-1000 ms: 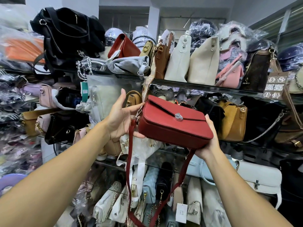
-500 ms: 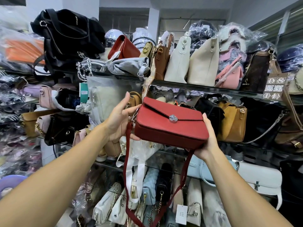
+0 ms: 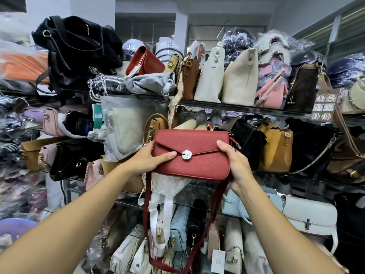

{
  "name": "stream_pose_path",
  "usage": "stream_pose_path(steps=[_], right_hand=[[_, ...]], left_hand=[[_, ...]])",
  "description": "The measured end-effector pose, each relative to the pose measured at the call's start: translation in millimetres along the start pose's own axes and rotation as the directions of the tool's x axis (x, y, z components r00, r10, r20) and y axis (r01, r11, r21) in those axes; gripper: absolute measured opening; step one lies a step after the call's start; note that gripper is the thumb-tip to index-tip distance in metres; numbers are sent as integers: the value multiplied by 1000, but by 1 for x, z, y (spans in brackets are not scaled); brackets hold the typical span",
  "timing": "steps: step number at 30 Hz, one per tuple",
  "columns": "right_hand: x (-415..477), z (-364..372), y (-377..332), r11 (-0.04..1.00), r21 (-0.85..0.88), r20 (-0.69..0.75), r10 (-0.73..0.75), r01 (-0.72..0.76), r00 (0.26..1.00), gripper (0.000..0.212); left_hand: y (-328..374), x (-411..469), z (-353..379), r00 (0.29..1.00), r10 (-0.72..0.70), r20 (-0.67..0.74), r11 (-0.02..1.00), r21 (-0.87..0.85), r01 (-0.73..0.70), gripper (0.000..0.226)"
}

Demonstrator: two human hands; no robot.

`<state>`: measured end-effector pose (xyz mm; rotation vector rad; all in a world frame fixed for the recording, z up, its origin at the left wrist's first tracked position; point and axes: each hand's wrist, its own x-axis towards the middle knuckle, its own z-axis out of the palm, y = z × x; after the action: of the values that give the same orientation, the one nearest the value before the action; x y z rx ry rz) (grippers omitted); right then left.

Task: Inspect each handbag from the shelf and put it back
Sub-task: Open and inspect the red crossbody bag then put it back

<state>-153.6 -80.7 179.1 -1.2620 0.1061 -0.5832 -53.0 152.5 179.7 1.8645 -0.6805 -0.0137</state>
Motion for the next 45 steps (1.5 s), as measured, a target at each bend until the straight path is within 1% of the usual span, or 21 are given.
stream_pose_path(steps=[1, 4, 6, 7, 8, 10, 12, 14, 16, 17, 19, 22, 23, 25, 27, 31, 32, 35, 39, 42, 45], right_hand=[[1, 3, 2, 999, -8, -36, -34, 34, 999, 28], [2, 13, 7, 994, -2, -122, -112, 113, 986, 24], [2, 19, 7, 985, -9, -149, -173, 173, 974, 23], [2, 22, 7, 979, -23, -156, -206, 204, 966, 24], [2, 24, 7, 972, -39, -162, -236, 233, 958, 26], [1, 28, 8, 956, -81, -167, -293, 283, 941, 32], [-1, 32, 8, 939, -137, -161, -336, 316, 928, 40], [-3, 35, 10, 929, -175, -143, -352, 326, 925, 50], [-6, 36, 10, 923, -185, -114, -360, 336, 926, 53], [-7, 37, 10, 921, -189, -94, -362, 340, 928, 53], [-9, 38, 10, 919, -183, -20, -360, 350, 933, 45], [-13, 39, 5, 914, -177, 115, -350, 366, 930, 22], [-14, 39, 2, 911, -183, 163, -343, 370, 925, 20], [-17, 39, -2, 911, -183, 254, -318, 369, 913, 25], [-19, 41, -5, 925, -164, 331, -276, 343, 902, 29], [-22, 43, -4, 968, -77, 411, -186, 238, 893, 34], [-23, 44, -4, 978, -53, 415, -162, 202, 895, 31], [-26, 49, -2, 991, -18, 439, -113, 134, 891, 8], [-26, 55, 1, 996, 53, 471, -83, 66, 878, 8], [-26, 57, 2, 996, 72, 471, -83, 56, 878, 10], [-26, 56, 1, 996, 36, 467, -91, 84, 880, 11]], left_hand=[[0, 3, 1, 1000, 3, -15, 998, 65, -2, 59], [4, 9, 10, 995, -30, -95, 949, 310, 58, 96], [15, 8, 20, 989, -104, -105, 946, 298, 131, 118], [23, 5, 25, 986, -139, -92, 954, 253, 158, 122], [29, 3, 33, 984, -161, -74, 964, 201, 173, 117], [41, 0, 43, 982, -188, -27, 980, 62, 190, 95], [49, -1, 49, 978, -208, 15, 971, -116, 208, 88], [55, -2, 53, 975, -217, 51, 941, -253, 223, 97], [60, 1, 55, 967, -233, 103, 884, -392, 255, 118], [63, 0, 56, 965, -236, 114, 850, -457, 262, 123], [68, -4, 59, 972, -212, 99, 812, -536, 231, 116], [70, -11, 56, 980, -193, 46, 783, -595, 182, 100], [71, -13, 54, 982, -187, 26, 773, -613, 163, 91], [72, -14, 48, 988, -152, 11, 743, -659, 121, 77], [70, -13, 42, 991, -132, -20, 715, -695, 81, 72], [60, -13, 28, 986, -159, -57, 697, -714, 71, 79], [57, -15, 25, 981, -181, -67, 697, -713, 79, 82], [52, -20, 15, 976, -201, -77, 679, -729, 82, 85], [50, -24, 10, 974, -196, -113, 674, -737, 50, 87], [51, -25, 8, 975, -191, -118, 680, -732, 44, 87], [52, -25, 7, 973, -208, -97, 672, -737, 70, 89]])
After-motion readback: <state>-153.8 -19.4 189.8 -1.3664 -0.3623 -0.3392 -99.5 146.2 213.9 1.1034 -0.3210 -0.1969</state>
